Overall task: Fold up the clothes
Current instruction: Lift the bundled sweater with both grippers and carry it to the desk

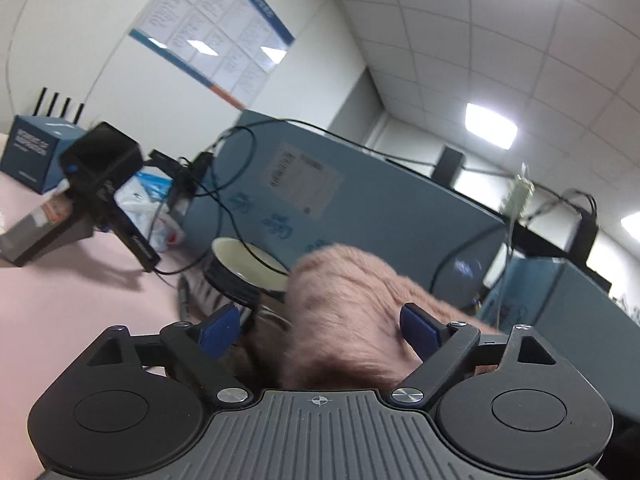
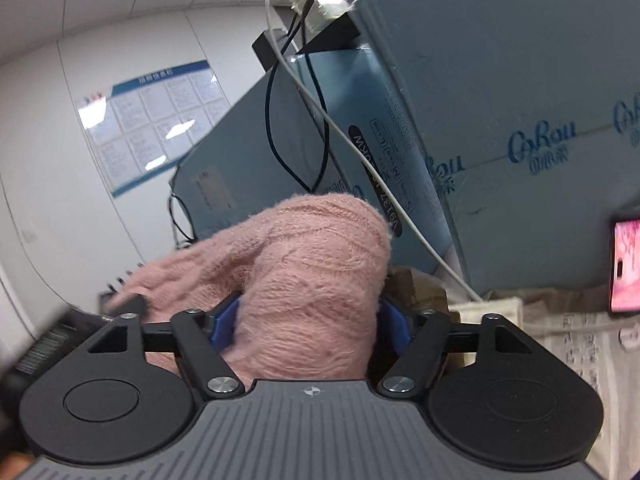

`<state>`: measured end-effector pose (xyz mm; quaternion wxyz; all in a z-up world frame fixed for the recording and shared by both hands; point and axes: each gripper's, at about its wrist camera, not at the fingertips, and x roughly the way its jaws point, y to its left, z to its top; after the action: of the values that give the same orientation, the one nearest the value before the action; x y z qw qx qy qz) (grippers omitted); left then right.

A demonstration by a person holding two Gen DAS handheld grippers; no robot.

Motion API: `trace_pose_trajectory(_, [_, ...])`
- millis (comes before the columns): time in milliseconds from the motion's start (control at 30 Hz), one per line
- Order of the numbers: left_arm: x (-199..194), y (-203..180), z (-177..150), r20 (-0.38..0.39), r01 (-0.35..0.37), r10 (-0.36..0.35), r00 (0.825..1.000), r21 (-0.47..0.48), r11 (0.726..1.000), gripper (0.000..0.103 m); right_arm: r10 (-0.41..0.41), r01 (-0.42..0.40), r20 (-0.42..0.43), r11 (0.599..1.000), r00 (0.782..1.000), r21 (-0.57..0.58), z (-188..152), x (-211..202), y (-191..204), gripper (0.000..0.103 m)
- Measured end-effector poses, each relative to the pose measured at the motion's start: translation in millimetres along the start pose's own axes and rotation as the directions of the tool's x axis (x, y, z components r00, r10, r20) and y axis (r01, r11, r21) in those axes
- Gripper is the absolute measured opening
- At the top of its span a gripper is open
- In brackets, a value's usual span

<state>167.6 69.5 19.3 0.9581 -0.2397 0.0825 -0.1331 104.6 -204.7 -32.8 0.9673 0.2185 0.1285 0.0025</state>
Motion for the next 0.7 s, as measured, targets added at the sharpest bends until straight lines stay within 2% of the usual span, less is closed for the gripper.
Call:
trace_pose_trajectory(67, [1.0,6.9,2.9,0.011,-0.026,0.026,1.0,-0.013,1.0,0.096,-0.039,0.039,0.002,0.999,0.999,0.008,-1.0,9.8,-3.0,0.074])
trace_pose_trajectory(100, [8.4,8.5,2.4,-0.012,-0.046,0.046,0.999,-0.002,0.999,0.096,-0.057,0.057,0.001,0.998,0.998,0.014,-1.4,14.8,-4.8,0.078])
trace_pose_trajectory(200, [37.3,8.5,-2.3,-0.116,-0.107,0.113,0.987,0.056,0.993,0.096,-0.074,0.075,-0.02,0.996,0.997,0.053,-2.4,28.4,-13.5,0.084])
trace_pose_trajectory(300, [59.3,6.8,-9.7,-0.161,-0.156,0.179,0.971,0.143,0.977,0.097,-0.081,0.082,-0.023,0.995,0.996,0.054,-7.8,33.4,-16.6,0.088])
trace_pose_trajectory(400, [65.2,7.8,-15.4,-0.174,-0.174,0.204,0.963,0.175,0.969,0.097,-0.084,0.085,-0.027,0.995,0.996,0.042,-11.4,33.4,-15.9,0.09])
trace_pose_trajectory(567, [54.6,10.0,-15.8,-0.125,-0.158,0.179,0.976,0.164,0.974,0.097,-0.072,0.072,-0.01,0.997,0.997,0.032,-10.7,22.4,-13.8,0.094])
trace_pose_trajectory(633, [43.6,8.8,-12.4,-0.065,-0.164,0.176,0.982,0.157,0.974,0.097,-0.075,0.075,0.028,0.997,0.997,0.013,-9.6,10.1,-8.6,0.096])
trace_pose_trajectory(700, [29.7,6.6,-10.2,0.027,-0.172,0.17,0.985,0.154,0.973,0.097,-0.087,0.089,0.059,0.996,0.994,-0.023,-8.1,-3.8,-0.9,0.097])
